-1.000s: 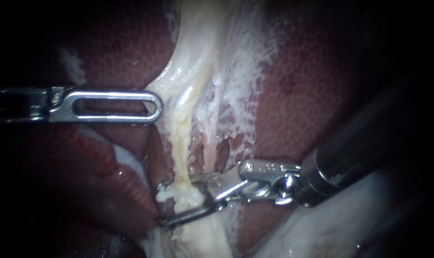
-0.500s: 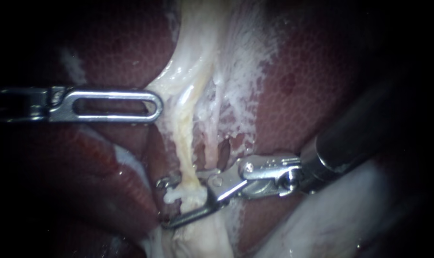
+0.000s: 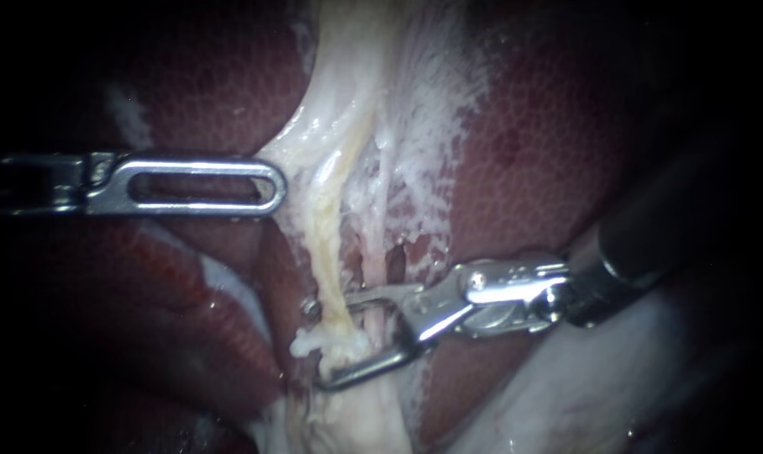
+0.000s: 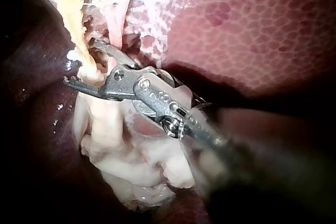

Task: Going back first clip left tube

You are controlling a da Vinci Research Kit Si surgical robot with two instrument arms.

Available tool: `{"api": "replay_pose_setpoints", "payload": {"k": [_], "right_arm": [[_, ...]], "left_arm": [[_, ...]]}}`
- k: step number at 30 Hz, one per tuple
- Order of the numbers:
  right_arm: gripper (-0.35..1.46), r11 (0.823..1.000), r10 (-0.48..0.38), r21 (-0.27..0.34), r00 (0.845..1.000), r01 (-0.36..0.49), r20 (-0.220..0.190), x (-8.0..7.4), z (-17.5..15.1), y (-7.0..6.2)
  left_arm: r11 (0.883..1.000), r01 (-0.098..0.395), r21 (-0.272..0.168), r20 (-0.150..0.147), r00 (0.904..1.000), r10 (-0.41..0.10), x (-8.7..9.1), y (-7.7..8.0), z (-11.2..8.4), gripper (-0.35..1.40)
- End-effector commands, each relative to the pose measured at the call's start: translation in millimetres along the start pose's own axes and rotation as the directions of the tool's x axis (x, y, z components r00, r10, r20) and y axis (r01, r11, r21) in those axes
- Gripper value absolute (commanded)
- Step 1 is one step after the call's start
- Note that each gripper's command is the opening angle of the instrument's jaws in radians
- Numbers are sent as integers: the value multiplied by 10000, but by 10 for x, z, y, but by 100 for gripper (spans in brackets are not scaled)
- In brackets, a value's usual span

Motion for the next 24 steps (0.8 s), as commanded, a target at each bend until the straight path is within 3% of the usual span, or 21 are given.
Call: {"api": "replay_pose_setpoints", "payload": {"k": [1, 11, 14, 24], "right_arm": [[60, 10000, 2, -38, 10000, -2, 0, 0, -5, -1], [60, 10000, 23, 67, 10000, -23, -2, -4, -55, -14], [60, 9998, 0, -173, 10000, 0, 1, -6, -75, -22], [60, 9977, -61, -680, 10000, 60, -15, 26, -136, -18]], "left_arm": [[10000, 0, 0, -1, 10000, 0, 0, 0, 0, -35], [10000, -4, 5, -5, 10000, 4, 0, 1, 0, -35], [10000, -5, 6, -5, 10000, 5, 0, 1, 0, -35], [10000, -12, 13, -10, 10000, 12, 1, 4, 0, -35]]}}
